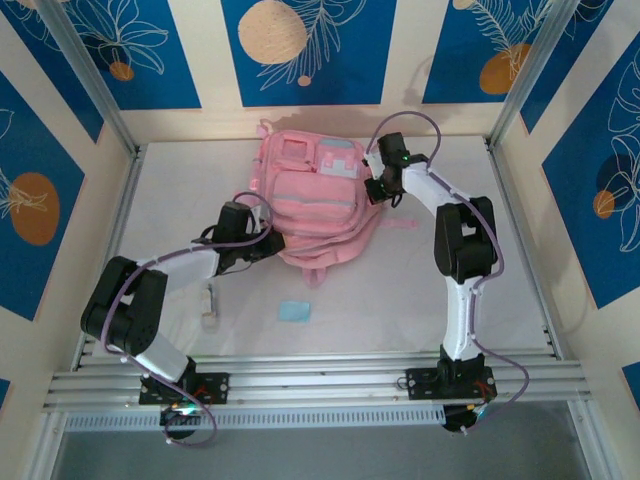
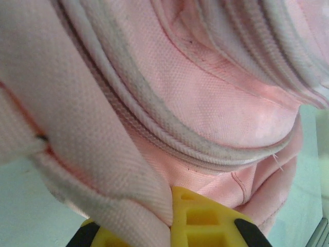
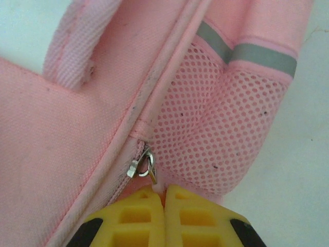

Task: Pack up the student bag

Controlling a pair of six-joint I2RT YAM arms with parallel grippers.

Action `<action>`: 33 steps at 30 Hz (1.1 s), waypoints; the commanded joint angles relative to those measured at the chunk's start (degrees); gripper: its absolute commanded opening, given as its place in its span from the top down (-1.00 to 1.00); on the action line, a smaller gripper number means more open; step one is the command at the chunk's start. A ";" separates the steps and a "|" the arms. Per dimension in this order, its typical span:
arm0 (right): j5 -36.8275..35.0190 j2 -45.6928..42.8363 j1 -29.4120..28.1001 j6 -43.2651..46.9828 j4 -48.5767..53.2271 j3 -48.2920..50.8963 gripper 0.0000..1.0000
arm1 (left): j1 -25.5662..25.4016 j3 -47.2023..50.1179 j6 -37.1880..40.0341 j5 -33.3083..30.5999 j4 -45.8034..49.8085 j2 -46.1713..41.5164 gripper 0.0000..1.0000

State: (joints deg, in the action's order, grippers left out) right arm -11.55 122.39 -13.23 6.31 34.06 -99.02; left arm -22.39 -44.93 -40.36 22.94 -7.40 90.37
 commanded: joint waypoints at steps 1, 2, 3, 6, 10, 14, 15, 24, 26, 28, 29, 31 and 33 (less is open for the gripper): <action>-9.27 2.92 5.28 -7.26 -3.94 -5.74 1.00 | 1.12 0.10 3.83 3.75 7.57 -2.76 1.00; -8.37 2.91 5.25 -7.48 -3.58 -5.97 1.00 | 1.12 0.19 3.78 3.91 7.39 -2.89 1.00; -7.52 2.58 5.23 -7.33 -3.85 -5.59 1.00 | 1.10 0.19 3.75 3.97 7.11 -2.83 1.00; -4.49 -0.52 4.56 -6.63 -5.17 -2.49 1.00 | 1.12 0.45 3.02 3.98 5.50 -2.74 1.00; -0.82 -7.63 2.99 -6.72 -8.39 5.26 0.68 | 1.12 -0.38 1.74 4.38 3.76 -1.80 1.00; -0.86 -14.03 0.70 -9.44 -9.56 10.47 0.21 | 1.04 -1.01 -0.26 4.75 1.54 -0.66 1.00; -0.87 -14.95 0.09 -10.56 -9.47 11.32 0.12 | 1.04 -0.60 -1.64 5.37 -0.51 -0.37 1.00; 9.29 -18.48 -5.13 -20.77 -13.72 16.22 -0.10 | -0.03 -0.45 -2.39 2.31 -3.16 -1.15 1.00; 11.49 -17.15 -5.23 -22.79 -14.72 15.60 -0.14 | -0.12 -0.47 -1.25 1.14 -1.66 -1.54 1.00; 12.00 -15.44 -5.31 -24.48 -14.81 14.55 -0.18 | -0.26 -0.04 -1.04 0.25 -1.38 -1.75 1.00; 12.88 -14.53 -5.31 -25.31 -14.90 14.05 -0.19 | -0.35 0.22 -1.11 -0.19 -1.54 -1.84 1.00; 15.97 -13.22 -5.53 -26.36 -15.79 13.68 -0.20 | -0.70 0.62 -1.38 -0.86 -2.15 -1.77 1.00; 16.68 -12.36 -6.36 -27.15 -16.27 13.43 -0.20 | -1.03 0.72 -1.69 -1.21 -2.74 -1.43 1.00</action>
State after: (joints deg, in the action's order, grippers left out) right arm 0.54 108.68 -19.05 -17.63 19.29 -84.01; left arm -22.55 -44.56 -42.96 22.20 -7.07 90.17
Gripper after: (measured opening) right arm 0.599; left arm 0.061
